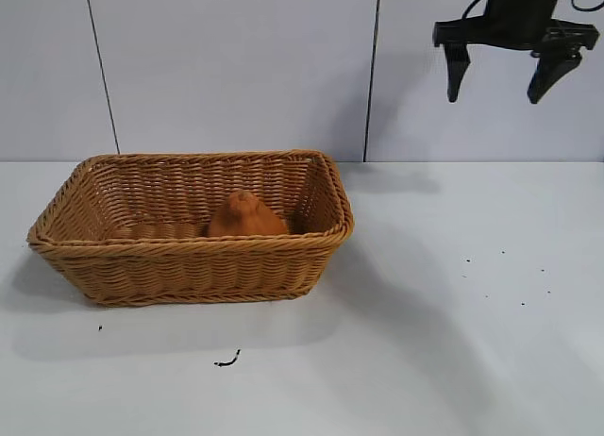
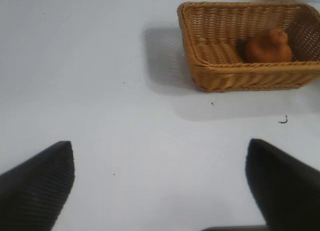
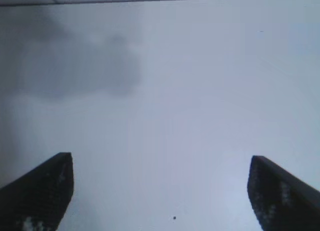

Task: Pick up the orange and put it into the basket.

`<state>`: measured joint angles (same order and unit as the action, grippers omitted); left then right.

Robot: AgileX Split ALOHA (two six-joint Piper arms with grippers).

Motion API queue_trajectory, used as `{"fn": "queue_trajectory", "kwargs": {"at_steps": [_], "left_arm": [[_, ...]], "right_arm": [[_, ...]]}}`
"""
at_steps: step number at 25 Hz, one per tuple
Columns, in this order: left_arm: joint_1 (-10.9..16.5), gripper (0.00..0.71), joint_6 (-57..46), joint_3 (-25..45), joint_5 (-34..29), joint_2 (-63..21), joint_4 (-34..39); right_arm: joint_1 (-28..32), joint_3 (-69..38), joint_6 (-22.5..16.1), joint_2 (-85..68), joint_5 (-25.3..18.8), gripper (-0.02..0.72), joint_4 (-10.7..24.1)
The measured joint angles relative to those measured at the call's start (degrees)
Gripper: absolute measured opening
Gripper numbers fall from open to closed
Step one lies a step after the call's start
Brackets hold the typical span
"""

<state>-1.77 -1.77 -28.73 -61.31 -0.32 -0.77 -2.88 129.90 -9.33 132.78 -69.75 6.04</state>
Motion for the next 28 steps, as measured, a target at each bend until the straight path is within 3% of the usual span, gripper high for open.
{"fn": "queue_trajectory", "kwargs": {"at_steps": [7,11,28], "left_arm": [[0.00,0.666,0.00,0.00,0.00,0.00,0.00],[0.00,0.666,0.00,0.00,0.00,0.00,0.00],[0.00,0.666,0.00,0.00,0.00,0.00,0.00]], "right_arm": [[0.82,-0.10,0.75,-0.69,-0.03,0.638,-3.34],[0.35,-5.23,1.21,-5.04,0.10,0.638,-3.53],[0.35,-64.88,5.79,-48.23,0.08,0.638,-3.70]]}}
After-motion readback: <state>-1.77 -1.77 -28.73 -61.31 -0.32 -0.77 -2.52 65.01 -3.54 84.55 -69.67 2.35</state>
